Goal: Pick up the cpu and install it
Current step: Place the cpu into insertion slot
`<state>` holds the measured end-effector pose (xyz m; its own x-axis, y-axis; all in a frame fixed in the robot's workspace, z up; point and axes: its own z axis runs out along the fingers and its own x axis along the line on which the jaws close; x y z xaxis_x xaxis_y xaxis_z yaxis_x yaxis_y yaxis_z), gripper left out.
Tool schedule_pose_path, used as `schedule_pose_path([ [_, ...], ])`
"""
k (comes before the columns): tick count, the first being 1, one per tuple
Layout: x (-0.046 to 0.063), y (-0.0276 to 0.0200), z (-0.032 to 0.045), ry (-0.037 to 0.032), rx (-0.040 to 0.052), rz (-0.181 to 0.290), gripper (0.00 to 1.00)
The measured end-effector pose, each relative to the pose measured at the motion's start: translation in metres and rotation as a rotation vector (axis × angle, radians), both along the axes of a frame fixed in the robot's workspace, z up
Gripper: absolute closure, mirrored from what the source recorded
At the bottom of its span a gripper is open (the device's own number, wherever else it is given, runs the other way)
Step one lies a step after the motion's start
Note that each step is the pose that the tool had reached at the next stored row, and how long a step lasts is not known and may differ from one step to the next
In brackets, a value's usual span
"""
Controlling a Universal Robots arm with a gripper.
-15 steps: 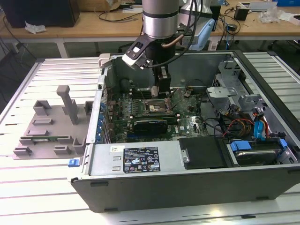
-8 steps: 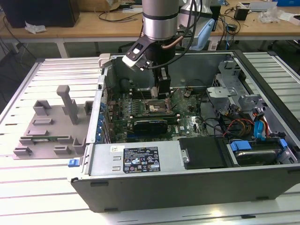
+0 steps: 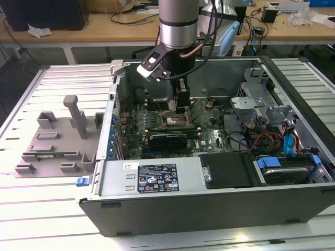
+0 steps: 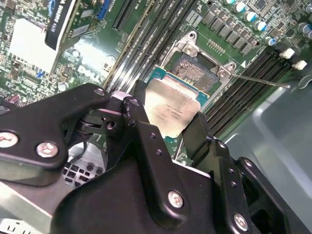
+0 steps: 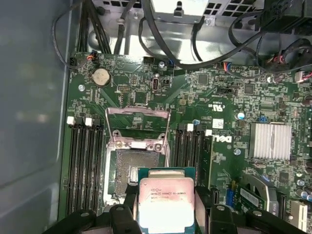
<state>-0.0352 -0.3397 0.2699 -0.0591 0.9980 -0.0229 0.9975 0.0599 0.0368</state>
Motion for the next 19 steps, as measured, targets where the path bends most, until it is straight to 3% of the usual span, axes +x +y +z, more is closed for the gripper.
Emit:
schedule_pose_path([
  [4,0.0,0.0025,-0.0081,-0.0008,0.0,-0.001,0.45],
  [9,-0.001,0.0027,-0.0151,-0.0257,0.0,-0.002,0.45],
  [14,-0.001,0.005,-0.0248,-0.0259,-0.0007,-0.044,0.45],
  [18,-0.006,0.0231,-0.0493,-0.0261,-0.006,-0.045,0.45],
  [19,-0.007,0.0238,-0.0543,-0.0262,-0.011,-0.045,0.45],
])
